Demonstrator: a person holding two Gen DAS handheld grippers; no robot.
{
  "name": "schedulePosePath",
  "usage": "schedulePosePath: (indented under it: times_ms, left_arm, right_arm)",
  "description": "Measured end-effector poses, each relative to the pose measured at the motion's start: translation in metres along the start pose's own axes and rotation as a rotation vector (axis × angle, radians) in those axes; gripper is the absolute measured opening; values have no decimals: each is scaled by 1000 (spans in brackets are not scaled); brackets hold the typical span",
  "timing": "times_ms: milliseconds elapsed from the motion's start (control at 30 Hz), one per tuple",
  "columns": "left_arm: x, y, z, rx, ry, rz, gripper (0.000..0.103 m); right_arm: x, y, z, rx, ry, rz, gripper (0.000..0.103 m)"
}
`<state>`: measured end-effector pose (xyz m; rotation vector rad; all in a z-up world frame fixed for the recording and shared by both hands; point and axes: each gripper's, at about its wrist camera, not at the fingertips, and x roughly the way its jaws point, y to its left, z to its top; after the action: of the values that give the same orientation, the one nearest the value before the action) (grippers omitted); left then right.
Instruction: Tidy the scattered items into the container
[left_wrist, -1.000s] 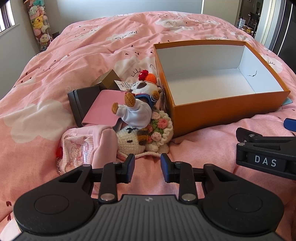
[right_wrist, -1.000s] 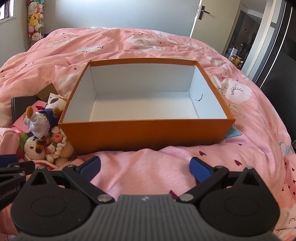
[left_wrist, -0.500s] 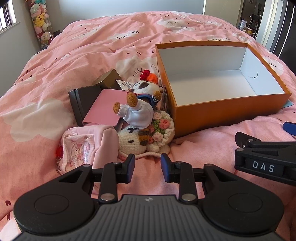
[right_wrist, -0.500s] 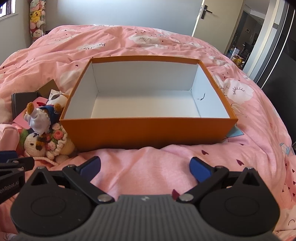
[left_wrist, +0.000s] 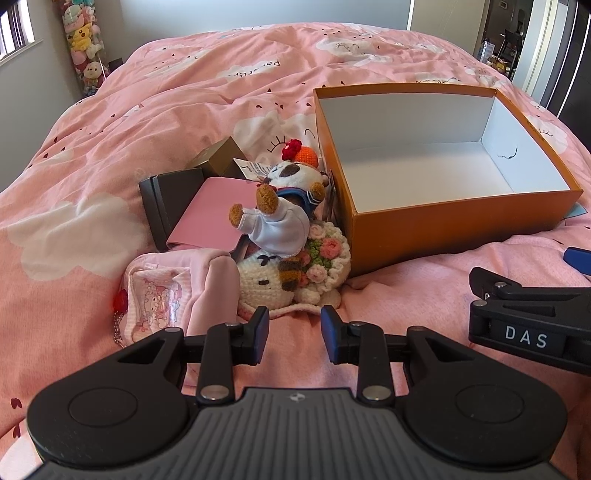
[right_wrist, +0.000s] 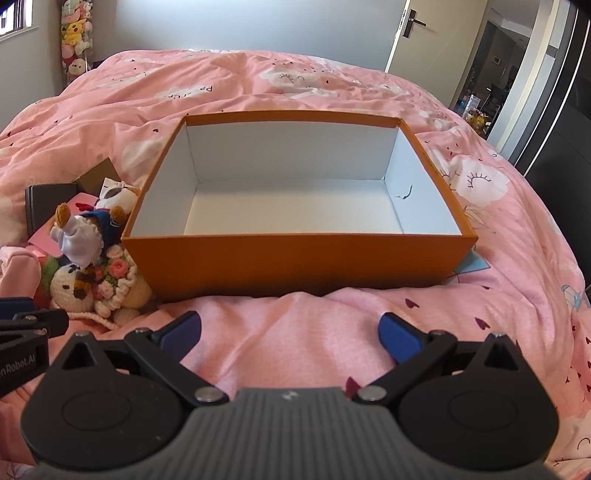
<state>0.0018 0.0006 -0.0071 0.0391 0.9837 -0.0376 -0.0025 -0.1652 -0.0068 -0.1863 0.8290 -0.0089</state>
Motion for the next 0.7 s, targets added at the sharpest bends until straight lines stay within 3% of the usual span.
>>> schedulePosePath:
  times_ms: [167, 267, 400, 467, 533, 633, 700]
  left_arm:
    - [-6, 8, 4, -31, -29, 8, 37]
    - [-8, 14, 6, -43, -41, 8, 37]
    - [-12, 24, 14, -56, -55, 6, 40]
    - [-13, 33, 18, -72, -53, -18, 43]
    - [-12, 41, 22, -90, -38, -44, 44]
    - [-12, 49, 26, -102, -34, -54, 44]
    - [-11, 52, 29, -107, -33, -43, 42]
  right_arm:
    - [-3, -1, 2, 3, -24, 43, 103]
    - [-9, -3, 4, 4, -70, 112, 103]
    - [-16, -10, 9, 19, -166, 372, 103]
    - [-14, -6, 17, 27, -158, 476, 103]
    - [-13, 5, 23, 5, -146, 454, 103]
    - [-13, 28, 29, -89, -161, 334, 103]
    - [-8, 36, 31, -125, -157, 350, 100]
